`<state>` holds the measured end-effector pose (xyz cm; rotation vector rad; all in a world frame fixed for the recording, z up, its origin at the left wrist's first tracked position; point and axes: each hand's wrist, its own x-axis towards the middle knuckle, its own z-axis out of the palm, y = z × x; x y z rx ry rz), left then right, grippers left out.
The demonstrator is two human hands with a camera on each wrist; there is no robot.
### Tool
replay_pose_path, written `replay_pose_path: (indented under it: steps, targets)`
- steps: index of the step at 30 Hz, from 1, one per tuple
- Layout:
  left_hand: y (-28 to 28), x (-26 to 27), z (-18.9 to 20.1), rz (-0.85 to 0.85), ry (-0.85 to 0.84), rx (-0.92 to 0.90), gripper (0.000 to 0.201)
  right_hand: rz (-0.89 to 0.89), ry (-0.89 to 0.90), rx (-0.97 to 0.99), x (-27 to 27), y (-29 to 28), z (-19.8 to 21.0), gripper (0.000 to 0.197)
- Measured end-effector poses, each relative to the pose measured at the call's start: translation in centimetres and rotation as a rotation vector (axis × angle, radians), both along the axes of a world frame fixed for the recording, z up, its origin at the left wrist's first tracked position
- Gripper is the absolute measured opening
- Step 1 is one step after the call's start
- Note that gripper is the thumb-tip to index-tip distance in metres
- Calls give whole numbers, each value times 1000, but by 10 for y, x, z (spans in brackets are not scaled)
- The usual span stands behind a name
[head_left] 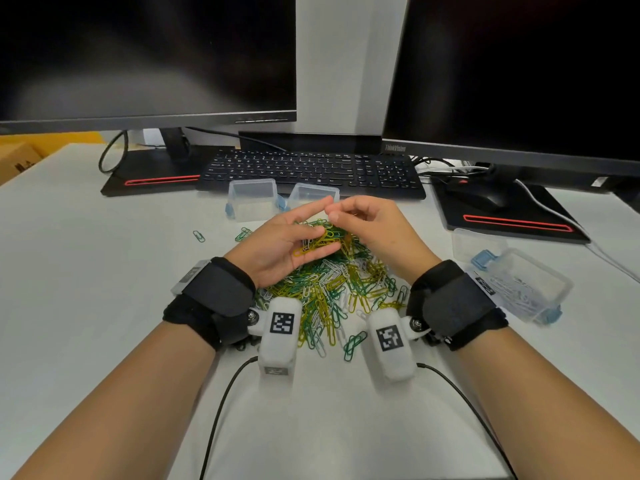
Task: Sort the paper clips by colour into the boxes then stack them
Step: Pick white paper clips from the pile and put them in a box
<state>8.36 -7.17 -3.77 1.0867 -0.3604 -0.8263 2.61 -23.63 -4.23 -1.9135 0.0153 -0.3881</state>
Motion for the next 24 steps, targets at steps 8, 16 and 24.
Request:
replay_pose_path:
  steps: [8,16,24]
  targets:
    - [0,6,-1,66,81,-36,40,18,121,18,-3,-17,6,6]
    - [3,10,-2,125,142,-122,48,47,450,-213,-12,-37,10,4]
    - [0,10,-6,130,111,-87,50,115,521,-300,-13,-29,9,21]
